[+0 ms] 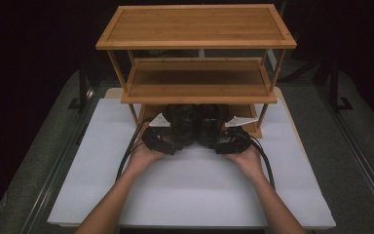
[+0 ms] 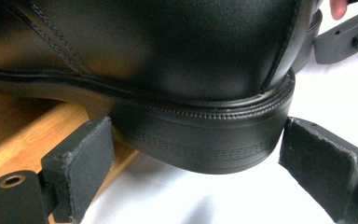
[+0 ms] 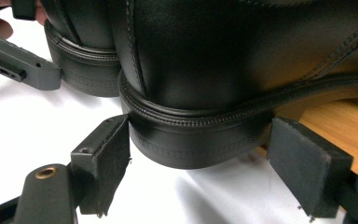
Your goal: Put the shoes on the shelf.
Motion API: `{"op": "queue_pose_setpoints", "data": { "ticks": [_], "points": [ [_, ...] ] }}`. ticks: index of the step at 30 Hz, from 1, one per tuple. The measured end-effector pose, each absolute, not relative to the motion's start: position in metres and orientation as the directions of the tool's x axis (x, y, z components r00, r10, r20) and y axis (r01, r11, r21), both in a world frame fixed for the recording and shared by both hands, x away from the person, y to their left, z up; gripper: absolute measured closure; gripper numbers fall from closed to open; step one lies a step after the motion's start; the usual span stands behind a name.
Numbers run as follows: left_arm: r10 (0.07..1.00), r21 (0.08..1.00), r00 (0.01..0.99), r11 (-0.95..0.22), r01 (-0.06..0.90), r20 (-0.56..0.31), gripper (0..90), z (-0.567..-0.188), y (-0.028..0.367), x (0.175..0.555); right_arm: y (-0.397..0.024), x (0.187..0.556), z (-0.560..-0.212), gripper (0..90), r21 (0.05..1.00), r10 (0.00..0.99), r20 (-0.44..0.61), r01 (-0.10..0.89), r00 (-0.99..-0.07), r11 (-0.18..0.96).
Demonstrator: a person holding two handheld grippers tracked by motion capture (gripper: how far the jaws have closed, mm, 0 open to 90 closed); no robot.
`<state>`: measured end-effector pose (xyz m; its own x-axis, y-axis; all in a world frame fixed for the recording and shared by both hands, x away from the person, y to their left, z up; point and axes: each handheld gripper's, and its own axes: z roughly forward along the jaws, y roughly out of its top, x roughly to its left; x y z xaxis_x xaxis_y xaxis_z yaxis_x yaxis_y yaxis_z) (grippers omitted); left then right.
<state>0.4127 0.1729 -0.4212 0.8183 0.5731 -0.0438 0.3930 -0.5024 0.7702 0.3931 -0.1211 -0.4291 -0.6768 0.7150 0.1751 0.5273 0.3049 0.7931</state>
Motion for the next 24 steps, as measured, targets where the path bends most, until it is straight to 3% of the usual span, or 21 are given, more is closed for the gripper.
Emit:
{"op": "queue_pose_setpoints", "data": {
  "ticks": [12,24],
  "points": [
    [0.601,0.736,0.799,-0.543,0.404,0.005,9.6,-0.43,0.161,0.441,-0.116,0.42,-0.438,20.4,0.781,0.759,0.163,0.553,-0.63,0.291],
    [0.622,0.716,0.783,-0.544,0.437,-0.006,9.5,-0.436,0.156,0.462,-0.113,0.438,-0.443,20.2,0.773,0.788,0.139,0.563,-0.6,0.292]
  ]
}}
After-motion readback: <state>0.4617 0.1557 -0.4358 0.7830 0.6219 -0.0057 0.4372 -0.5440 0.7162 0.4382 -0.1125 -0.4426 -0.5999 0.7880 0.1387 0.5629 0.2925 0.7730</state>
